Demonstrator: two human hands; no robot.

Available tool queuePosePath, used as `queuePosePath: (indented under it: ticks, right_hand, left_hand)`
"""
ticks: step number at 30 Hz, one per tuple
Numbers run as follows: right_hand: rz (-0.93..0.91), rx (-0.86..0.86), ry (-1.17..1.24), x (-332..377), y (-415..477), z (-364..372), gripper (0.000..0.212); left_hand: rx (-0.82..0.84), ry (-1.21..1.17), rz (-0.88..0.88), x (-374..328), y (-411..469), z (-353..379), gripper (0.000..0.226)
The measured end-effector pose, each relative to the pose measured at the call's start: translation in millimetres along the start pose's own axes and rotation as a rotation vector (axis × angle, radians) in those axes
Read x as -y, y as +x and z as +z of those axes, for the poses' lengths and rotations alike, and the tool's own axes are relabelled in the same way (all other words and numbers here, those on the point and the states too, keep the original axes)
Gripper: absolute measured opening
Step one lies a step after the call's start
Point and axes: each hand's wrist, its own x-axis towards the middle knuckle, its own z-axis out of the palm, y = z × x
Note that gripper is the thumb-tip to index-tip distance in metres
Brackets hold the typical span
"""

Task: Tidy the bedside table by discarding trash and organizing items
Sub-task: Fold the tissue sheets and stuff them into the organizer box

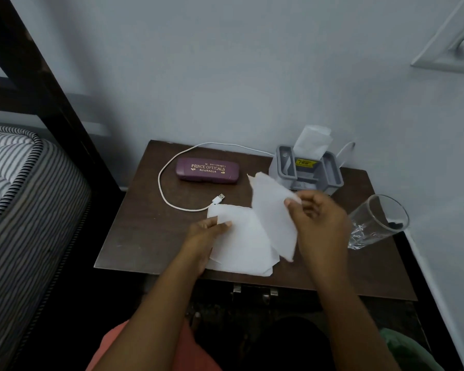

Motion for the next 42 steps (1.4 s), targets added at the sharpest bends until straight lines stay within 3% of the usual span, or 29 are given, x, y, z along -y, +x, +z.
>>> queuePosePath:
  ticks: [4, 9, 12, 17, 26, 28, 30, 31, 34, 37, 39, 42]
  right_hand:
    - [-0.389, 0.034, -0.298, 20.9, -0.6, -4.4, 0.007]
    - [-0.611, 0.206, -0.662, -10.9, -30.9, 40.4, 0.033]
    - [-0.674, 0.295, -0.748, -35.1, -47.4, 62.2, 0.045]
    - [-0.729, 0.343, -0.695, -48.4, -56.1, 76.6, 0.047]
    - [-0.758, 0.297, -0.701, -58.1, -58.8, 81.9, 0.016]
    - [-0.687, 0.355, -0.662, -53.9, -61.2, 78.0, 0.007]
    - [-0.526, 0.405, -0.542, -49.7, -63.6, 67.1, 0.02]
    - [-0.416, 0.384, -0.436, -49.7, -62.6, 58.7, 0.024]
    - [-0.041, 0.161, -0.041, -43.7, -49.2, 22.7, 0.025]
    - [0.346, 0.103, 0.419, -40.4, -26.6, -10.9, 0.048]
    - [0.525, 0.186, 0.645, -42.2, -19.0, -18.1, 0.064]
    - [0.83, 0.458, 0.986, -35.7, -23.2, -17.4, 0.096]
  left_hand:
    - [-0.037, 0.064, 0.053, 1.8, 0.0, 2.9, 0.025]
    - [-0.069, 0.035, 0.036, 4.3, 4.5, 1.5, 0.024]
    - [-0.042, 0.062, 0.027, 4.6, 5.3, 0.0, 0.02]
    - [0.024, 0.077, 0.022, 2.7, 3.7, -1.9, 0.037]
    - [-0.018, -0.017, -0.044, 0.0, 2.5, 0.1, 0.034]
    - [-0.02, -0.033, -0.055, -1.5, 2.1, 1.0, 0.041]
    - [-0.067, 0.049, 0.037, -3.7, 1.6, 5.2, 0.027]
    - [-0.086, 0.106, 0.106, -6.0, 0.6, 8.5, 0.018]
    - [-0.04, 0.217, 0.233, -19.6, -12.2, 20.3, 0.019]
    - [0.103, 0.204, 0.238, -42.8, -37.3, 33.3, 0.017]
    - [0.219, 0.103, 0.217, -58.7, -58.6, 42.4, 0.014]
    - [0.372, -0.028, 0.155, -73.5, -84.8, 49.2, 0.021]
